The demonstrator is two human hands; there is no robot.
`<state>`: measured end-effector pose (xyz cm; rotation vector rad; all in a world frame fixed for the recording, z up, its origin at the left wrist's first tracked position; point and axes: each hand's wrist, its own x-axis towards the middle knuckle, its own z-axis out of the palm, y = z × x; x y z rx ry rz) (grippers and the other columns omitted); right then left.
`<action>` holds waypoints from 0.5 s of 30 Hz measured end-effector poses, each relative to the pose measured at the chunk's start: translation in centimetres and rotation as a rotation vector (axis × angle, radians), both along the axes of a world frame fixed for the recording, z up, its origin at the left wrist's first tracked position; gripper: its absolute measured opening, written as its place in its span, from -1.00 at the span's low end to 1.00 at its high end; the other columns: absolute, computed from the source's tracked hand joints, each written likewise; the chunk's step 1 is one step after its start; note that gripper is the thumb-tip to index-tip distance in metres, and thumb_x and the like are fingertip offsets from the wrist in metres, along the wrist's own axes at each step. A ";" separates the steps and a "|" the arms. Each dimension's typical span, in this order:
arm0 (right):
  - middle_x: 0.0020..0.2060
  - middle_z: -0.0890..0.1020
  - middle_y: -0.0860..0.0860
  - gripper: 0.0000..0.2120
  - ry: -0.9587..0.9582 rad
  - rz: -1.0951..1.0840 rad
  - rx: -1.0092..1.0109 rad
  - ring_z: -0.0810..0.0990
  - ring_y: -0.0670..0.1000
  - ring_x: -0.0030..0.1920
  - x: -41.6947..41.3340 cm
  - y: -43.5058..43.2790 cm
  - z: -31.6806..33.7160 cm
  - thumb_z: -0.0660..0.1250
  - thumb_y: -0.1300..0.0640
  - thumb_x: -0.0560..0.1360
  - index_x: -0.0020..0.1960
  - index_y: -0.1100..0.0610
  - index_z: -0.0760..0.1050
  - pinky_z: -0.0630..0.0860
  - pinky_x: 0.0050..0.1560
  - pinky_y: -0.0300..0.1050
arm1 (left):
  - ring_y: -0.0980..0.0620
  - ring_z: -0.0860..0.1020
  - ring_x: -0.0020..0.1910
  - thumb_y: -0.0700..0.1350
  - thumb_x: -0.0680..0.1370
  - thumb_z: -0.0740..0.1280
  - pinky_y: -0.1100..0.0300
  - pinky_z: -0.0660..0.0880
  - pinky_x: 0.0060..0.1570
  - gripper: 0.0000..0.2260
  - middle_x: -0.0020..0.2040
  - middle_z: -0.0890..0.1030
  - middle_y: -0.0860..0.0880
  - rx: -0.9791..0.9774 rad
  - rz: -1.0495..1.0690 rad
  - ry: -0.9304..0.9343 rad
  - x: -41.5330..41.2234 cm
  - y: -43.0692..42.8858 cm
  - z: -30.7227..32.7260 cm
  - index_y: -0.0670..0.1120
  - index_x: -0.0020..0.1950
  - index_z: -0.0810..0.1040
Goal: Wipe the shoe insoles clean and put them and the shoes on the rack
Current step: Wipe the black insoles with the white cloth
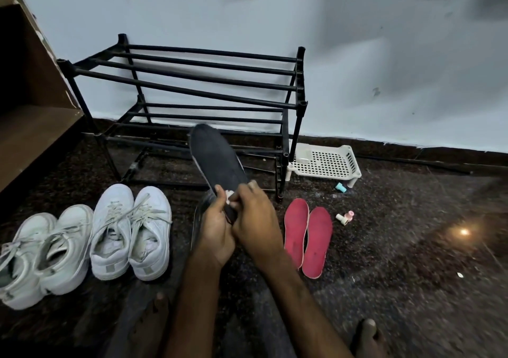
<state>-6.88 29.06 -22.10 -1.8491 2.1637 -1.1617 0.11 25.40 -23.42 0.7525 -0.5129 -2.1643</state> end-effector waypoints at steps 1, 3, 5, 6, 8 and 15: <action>-0.13 0.53 0.11 -0.96 -0.013 -0.055 0.052 0.54 0.18 -0.09 -1.0 -0.6 -0.5 0.27 0.26 0.45 -0.12 0.18 0.49 0.38 -0.11 0.01 | -0.02 0.63 0.11 0.11 0.67 0.05 0.07 0.42 0.30 -0.52 0.10 0.67 -0.17 0.001 0.012 -0.034 -0.1 0.2 -0.5 -0.23 0.22 0.55; -0.06 0.54 0.10 -0.89 -0.023 -0.160 0.143 0.55 0.16 -0.03 -3.3 -1.4 -1.0 0.31 0.33 0.44 -0.07 0.17 0.51 0.38 -0.06 -0.04 | 0.01 0.68 -0.05 0.02 0.68 0.07 0.13 0.57 0.08 -0.62 -0.03 0.71 -0.14 -0.030 -0.019 -0.083 -0.4 0.6 -0.7 -0.21 0.13 0.57; -0.05 0.57 0.09 -0.89 -0.104 -0.238 0.182 0.56 0.13 -0.03 -5.4 -1.7 -1.2 0.32 0.32 0.45 -0.08 0.15 0.53 0.39 -0.02 -0.07 | 0.01 0.69 -0.10 -0.03 0.67 0.13 0.16 0.62 -0.05 -0.66 -0.06 0.71 -0.13 -0.063 -0.062 -0.191 -0.8 0.8 -0.9 -0.24 0.16 0.57; -0.08 0.59 0.08 -0.90 -0.176 -0.285 0.169 0.57 0.10 -0.05 -6.3 -1.6 -1.3 0.33 0.30 0.46 -0.11 0.13 0.54 0.42 -0.02 -0.08 | 0.00 0.69 -0.12 -0.04 0.66 0.16 0.14 0.63 -0.06 -0.68 -0.08 0.72 -0.13 -0.076 -0.077 -0.248 -1.0 0.8 -0.8 -0.25 0.15 0.58; -0.17 0.64 0.04 -0.89 -0.375 -0.367 0.084 0.59 0.05 -0.14 -7.6 -0.8 -1.9 0.35 0.27 0.47 -0.17 0.08 0.55 0.52 -0.02 -0.07 | -0.04 0.68 -0.15 -0.05 0.64 0.22 0.06 0.60 0.00 -0.73 -0.10 0.71 -0.14 -0.067 -0.104 -0.336 -1.1 0.6 -1.1 -0.22 0.08 0.61; -0.17 0.66 0.04 -0.89 -0.955 -0.361 -0.026 0.60 -0.02 -0.16 -8.5 2.2 -3.7 0.32 0.29 0.55 0.02 0.17 0.60 0.59 0.02 0.05 | -0.14 0.66 -0.10 -0.12 0.62 0.15 0.04 0.60 -0.06 -0.65 0.02 0.68 -0.22 0.100 -0.253 -0.388 -0.2 0.7 -3.7 -0.33 0.25 0.53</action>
